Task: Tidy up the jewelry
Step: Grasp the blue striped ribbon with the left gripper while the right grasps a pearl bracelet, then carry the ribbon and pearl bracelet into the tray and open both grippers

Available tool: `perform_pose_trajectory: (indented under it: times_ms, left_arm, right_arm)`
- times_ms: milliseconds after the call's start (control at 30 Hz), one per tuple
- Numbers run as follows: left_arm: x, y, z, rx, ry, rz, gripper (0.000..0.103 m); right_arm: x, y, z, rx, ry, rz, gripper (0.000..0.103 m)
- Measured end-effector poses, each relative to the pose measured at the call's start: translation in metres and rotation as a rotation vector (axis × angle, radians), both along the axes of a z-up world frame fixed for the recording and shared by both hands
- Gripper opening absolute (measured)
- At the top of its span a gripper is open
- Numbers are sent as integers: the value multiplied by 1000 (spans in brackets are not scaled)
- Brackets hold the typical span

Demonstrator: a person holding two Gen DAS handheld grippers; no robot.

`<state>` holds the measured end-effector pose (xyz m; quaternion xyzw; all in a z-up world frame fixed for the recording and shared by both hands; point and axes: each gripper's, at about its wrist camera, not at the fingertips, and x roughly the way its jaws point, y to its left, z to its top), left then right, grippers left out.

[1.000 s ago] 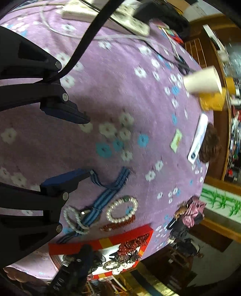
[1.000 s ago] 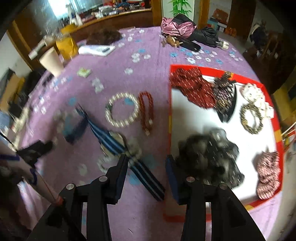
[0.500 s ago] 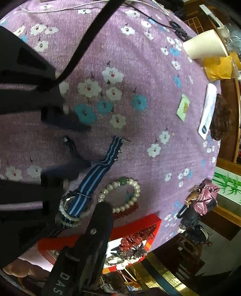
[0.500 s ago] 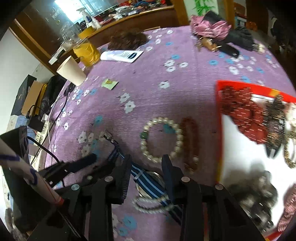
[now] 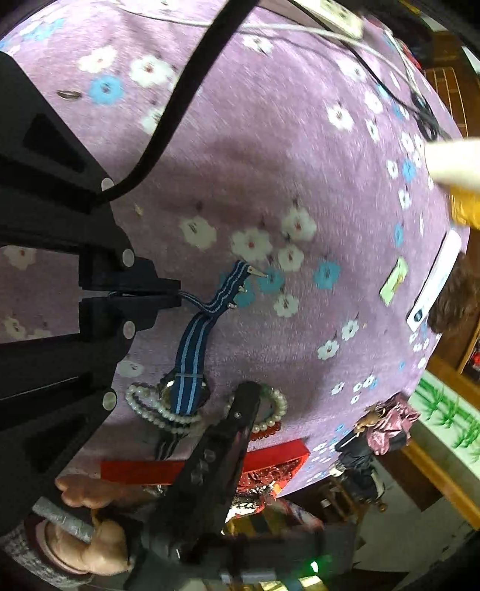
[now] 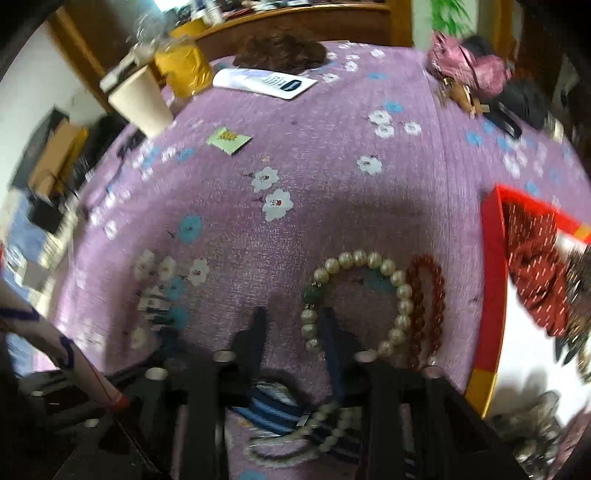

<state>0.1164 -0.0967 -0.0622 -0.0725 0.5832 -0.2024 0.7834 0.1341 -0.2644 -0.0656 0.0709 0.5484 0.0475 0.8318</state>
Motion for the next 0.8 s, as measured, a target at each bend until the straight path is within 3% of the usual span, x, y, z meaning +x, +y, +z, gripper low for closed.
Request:
perform_pose_trajectory:
  times_ms: [67,200,600,800]
  left_arm:
    - [-6,6,9,-18,-10,18,1]
    - [-17,14,35,-46,-49,35,1]
    - [-65,25,121,-100,-183,41,1]
    - [-91,18,157,-92,-259,32,1]
  right_arm:
    - [0,2,0,12,3,12,10]
    - [-7,-14,9,147,-3,-37,9]
    - [-82,-42,93,370,-173,-93,10]
    - [-121,-62,115,409,-232,-127,10]
